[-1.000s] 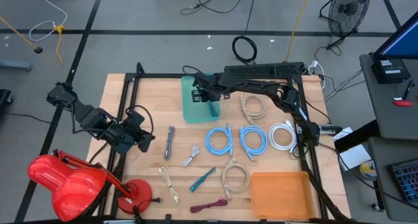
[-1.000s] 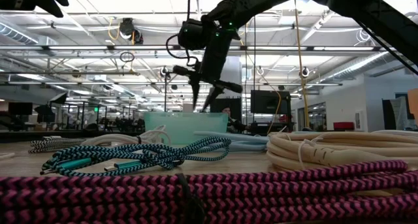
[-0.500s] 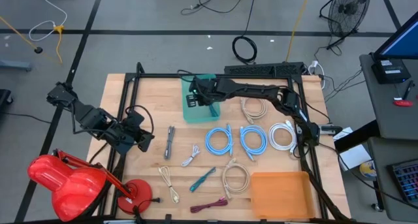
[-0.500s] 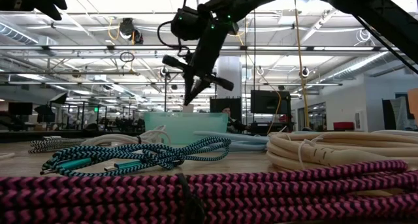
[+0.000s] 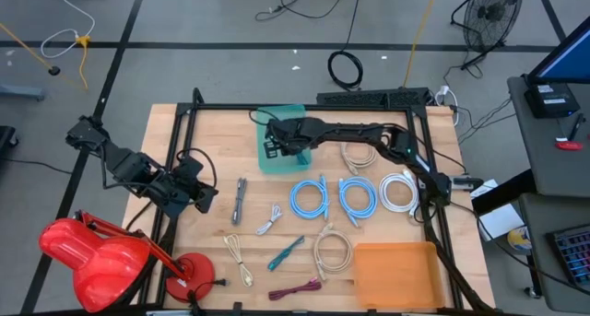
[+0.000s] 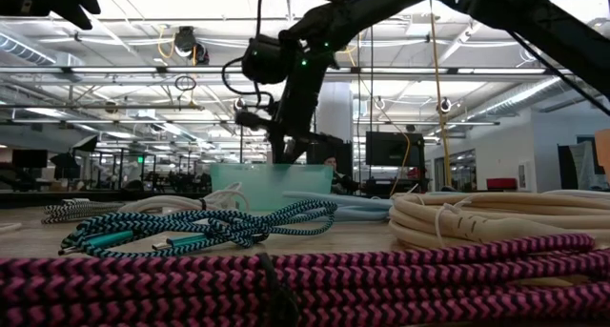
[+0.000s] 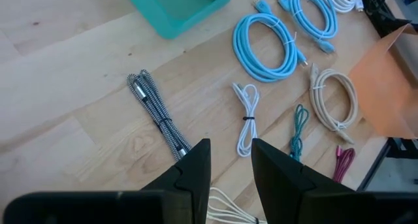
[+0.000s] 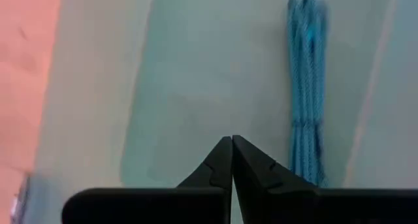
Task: Pick & Place USB Port
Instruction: Put the top blue charger cable into the blue bin
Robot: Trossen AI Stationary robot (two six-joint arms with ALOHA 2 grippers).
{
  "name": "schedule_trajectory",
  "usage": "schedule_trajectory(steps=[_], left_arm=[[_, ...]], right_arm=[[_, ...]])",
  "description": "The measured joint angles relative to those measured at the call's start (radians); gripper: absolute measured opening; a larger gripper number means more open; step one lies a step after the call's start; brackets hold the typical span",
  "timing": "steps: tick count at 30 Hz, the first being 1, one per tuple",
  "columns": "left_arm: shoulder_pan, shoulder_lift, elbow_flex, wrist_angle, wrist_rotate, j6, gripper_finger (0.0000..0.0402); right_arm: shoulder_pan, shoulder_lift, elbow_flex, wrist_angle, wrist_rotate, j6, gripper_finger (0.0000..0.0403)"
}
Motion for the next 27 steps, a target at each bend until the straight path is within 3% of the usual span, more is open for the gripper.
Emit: schedule_trajectory(steps=[4,11,17,27], left_arm=[[0.0,0.0,0.0,0.0,0.001,-0.003,0.0113],[-0.014,0.0,0.0,0.001,0.007,-0.02,0.0113],[-0.027,0.0,0.0,-0.011,-0.007,-0.037,0.0113],[-0.027,0.0,0.0,-0.02,-0.023,-0.038,0.0113]], right_arm=[[0.0,0.017,0.0,-0.035,0.005,-0.008,0.0],[-0.002,0.015,0.0,-0.093,0.133,-0.059,0.0],[-0.002,0.015,0.0,-0.075,0.151,-0.064,0.0],[0.026,-0.051,-0.001,0.232,0.059,-0.169,0.0]])
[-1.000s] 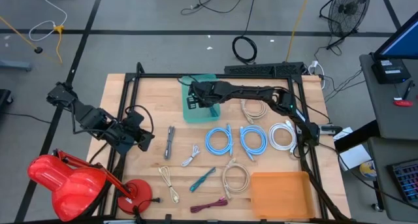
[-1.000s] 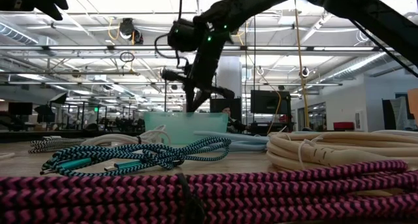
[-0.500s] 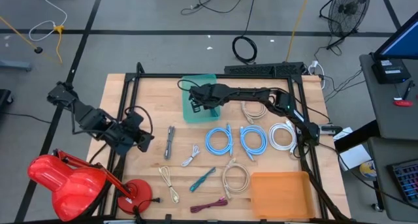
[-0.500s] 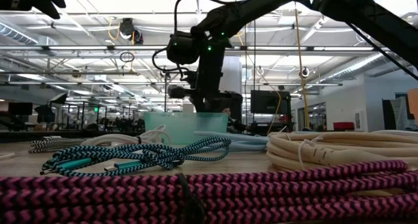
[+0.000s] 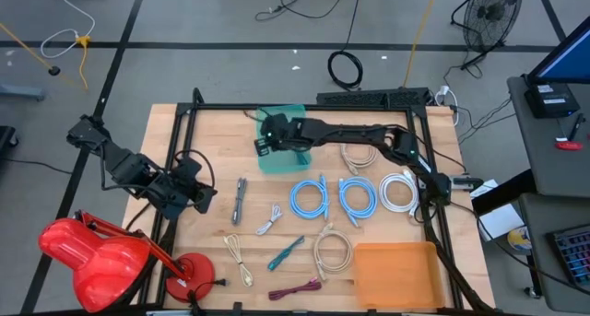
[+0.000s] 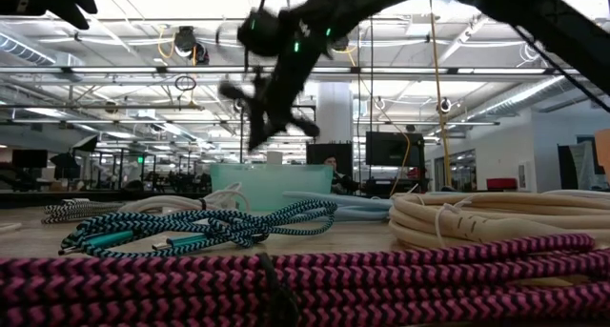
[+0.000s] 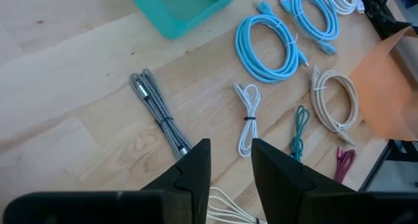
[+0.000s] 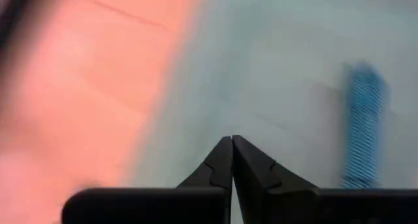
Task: Pick & Place USB Port
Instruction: Put the top blue charger cable into the blue bin
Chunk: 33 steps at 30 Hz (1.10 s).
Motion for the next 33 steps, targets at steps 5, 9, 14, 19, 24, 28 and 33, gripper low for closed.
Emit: schedule_trajectory(steps=[5,9,14,19,24,28,33], left_arm=[[0.015,0.0,0.0,-0.003,-0.014,0.035,0.0113],[0.056,0.0,0.0,0.006,-0.015,0.076,0.0113],[0.17,0.0,0.0,0.07,0.008,0.183,0.0112],[0.38,0.031,0.0,0.249,0.165,0.405,0.007],[0.602,0.156,0.0,0.462,0.415,0.588,0.0009],[0.744,0.294,0.0,0.599,0.554,0.654,0.0003],[0.883,0.475,0.0,0.718,0.659,0.673,0.0002]], right_arm=[[0.038,-0.114,0.002,0.069,-0.07,-0.134,0.0],[0.108,-0.228,0.002,-0.011,-0.041,-0.187,0.0],[0.22,-0.352,0.003,-0.122,0.129,-0.184,0.0],[0.317,-0.439,0.002,-0.216,0.314,-0.101,0.0],[0.384,-0.489,0.002,-0.376,0.432,-0.004,0.0],[0.418,-0.519,0.001,-0.571,0.481,0.123,0.0],[0.453,-0.562,0.001,-0.852,0.54,0.245,0.0]])
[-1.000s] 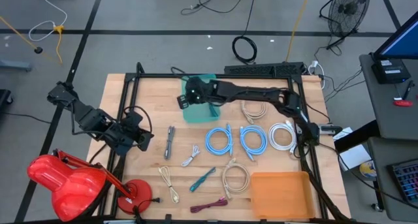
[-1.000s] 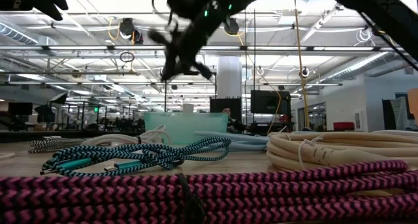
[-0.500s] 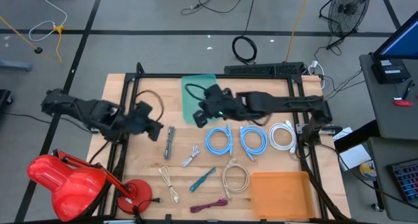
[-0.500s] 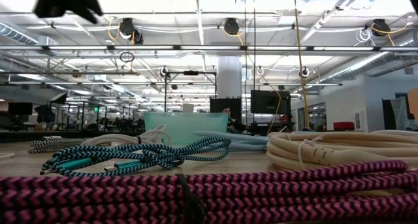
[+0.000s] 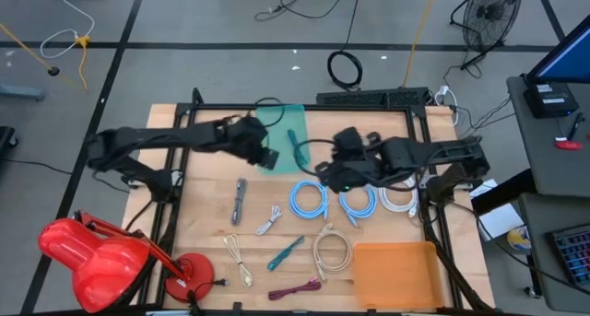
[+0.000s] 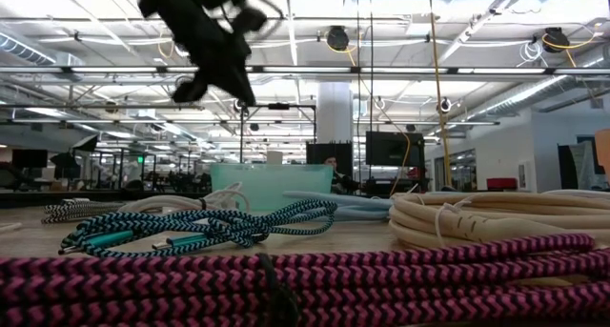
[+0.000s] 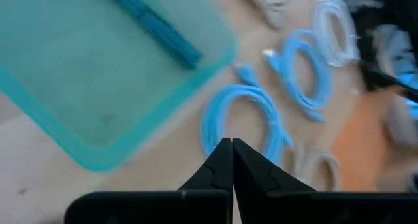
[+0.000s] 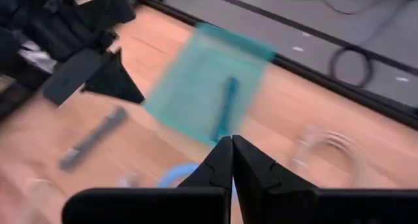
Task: Pick & Place USB Port
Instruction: Put the top blue charger cable into the blue bin
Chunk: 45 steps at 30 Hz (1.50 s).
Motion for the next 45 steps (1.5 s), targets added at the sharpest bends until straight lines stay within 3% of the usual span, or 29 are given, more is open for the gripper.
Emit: schedule_trajectory(steps=[5,10,12,17,20,23,26,32,40,45], left_arm=[[0.091,0.145,0.007,0.103,0.053,0.0,0.0001],[0.142,0.265,0.083,0.133,0.061,0.018,0.0001],[0.15,0.307,0.129,0.125,0.075,0.035,0.0001],[0.149,0.362,0.238,0.108,0.091,0.074,0.0],[0.151,0.361,0.281,0.027,0.07,0.117,0.0],[0.165,0.351,0.3,-0.063,0.063,0.152,0.0],[0.176,0.348,0.294,-0.059,0.063,0.155,0.0],[0.214,0.423,0.284,-0.055,0.072,0.149,0.0],[0.244,0.538,0.285,0.001,0.087,0.134,0.0],[0.244,0.547,0.286,0.015,0.032,0.151,0.0]], right_arm=[[0.036,-0.059,-0.009,-0.139,0.058,0.01,0.0],[0.05,-0.174,-0.146,0.008,0.049,-0.211,0.0],[0.05,-0.246,-0.248,0.135,-0.001,-0.305,0.0],[0.026,-0.503,-0.627,0.677,-0.218,-0.576,0.0],[-0.015,-0.656,-0.884,1.066,-0.464,-0.733,0.0],[-0.083,-0.771,-1.108,1.408,-0.749,-0.739,0.0],[-0.127,-0.845,-1.281,1.608,-0.897,-0.671,0.0],[-0.14,-0.901,-1.431,1.725,-0.916,-0.61,0.0],[-0.14,-0.905,-1.436,1.772,-0.917,-0.603,0.0],[-0.14,-0.906,-1.436,1.773,-0.917,-0.599,0.0]])
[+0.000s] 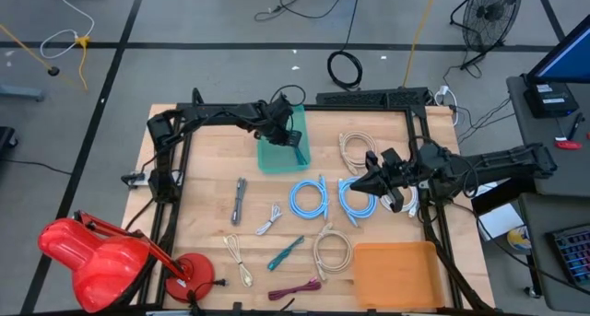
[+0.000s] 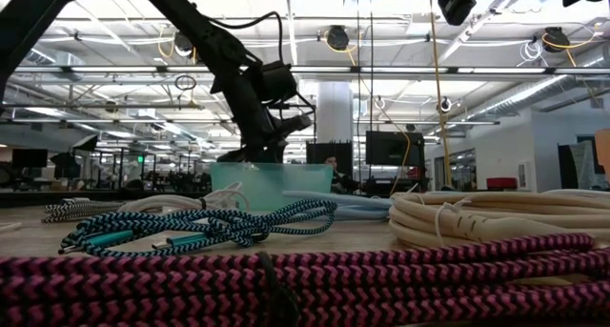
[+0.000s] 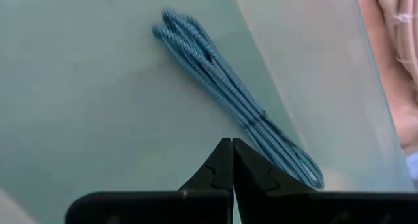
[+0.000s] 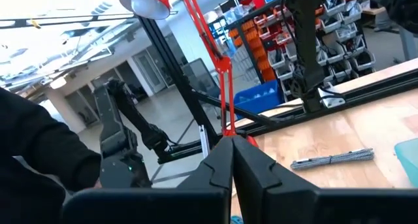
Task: Pick & Place USB Port
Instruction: Put the top blue charger cable into the blue bin
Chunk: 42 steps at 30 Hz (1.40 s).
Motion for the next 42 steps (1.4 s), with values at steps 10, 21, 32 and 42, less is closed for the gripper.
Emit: schedule_trajectory(steps=[10,21,32,42], left_arm=[[0.011,0.009,0.0,0.026,-0.027,0.056,0.0],[0.013,0.01,0.0,0.106,0.047,0.231,0.0],[-0.025,0.007,0.013,-0.077,0.081,0.53,0.0],[-0.074,0.01,0.164,-0.177,-0.107,0.863,0.0]], right_arm=[[0.0,0.0,0.0,0.0,0.0,0.023,0.0],[0.0,0.0,0.001,-0.001,0.0,0.023,0.0],[0.0,0.0,0.001,-0.003,0.003,0.023,0.0],[0.0,0.001,0.001,-0.034,0.032,0.03,0.0]])
